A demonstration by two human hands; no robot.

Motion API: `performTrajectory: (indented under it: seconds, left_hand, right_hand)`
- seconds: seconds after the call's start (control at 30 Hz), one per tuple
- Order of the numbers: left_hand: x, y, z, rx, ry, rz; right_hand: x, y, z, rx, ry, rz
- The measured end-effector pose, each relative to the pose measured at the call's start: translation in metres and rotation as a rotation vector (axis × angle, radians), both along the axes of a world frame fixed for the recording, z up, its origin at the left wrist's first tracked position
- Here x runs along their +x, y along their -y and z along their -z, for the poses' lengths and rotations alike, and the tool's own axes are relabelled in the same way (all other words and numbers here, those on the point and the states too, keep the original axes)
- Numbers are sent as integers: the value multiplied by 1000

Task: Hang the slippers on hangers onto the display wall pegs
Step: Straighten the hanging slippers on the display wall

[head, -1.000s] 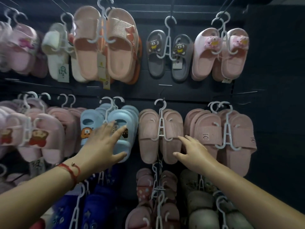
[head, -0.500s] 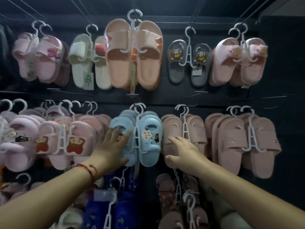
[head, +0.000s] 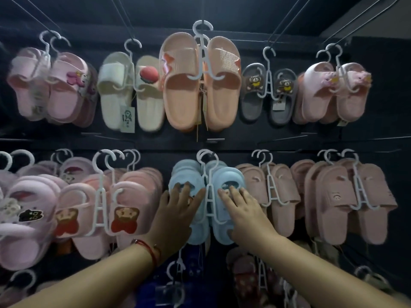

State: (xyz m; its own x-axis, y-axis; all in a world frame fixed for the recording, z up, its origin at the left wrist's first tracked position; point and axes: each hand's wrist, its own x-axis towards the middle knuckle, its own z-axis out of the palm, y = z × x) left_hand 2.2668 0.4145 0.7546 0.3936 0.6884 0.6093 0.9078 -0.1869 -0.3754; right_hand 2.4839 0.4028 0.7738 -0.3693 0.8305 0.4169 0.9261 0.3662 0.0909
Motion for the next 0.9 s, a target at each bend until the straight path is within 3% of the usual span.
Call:
performTrajectory:
  seconds: [0.17, 0.4, 0.63, 0.9]
  left_hand:
    - [-2, -14, 5, 68, -21, -13]
    - [-3, -31, -7, 32, -16, -82]
    - [5, -56, -20, -26, 49, -121]
    - [2, -75, -6, -40, 117, 0]
  right_hand:
    - [-2, -18, 9, 142, 32, 50]
    - [1, -58, 8, 332, -4, -53]
    - [-5, -80, -4, 305, 32, -44]
    - [-9, -101, 11, 326, 19, -22]
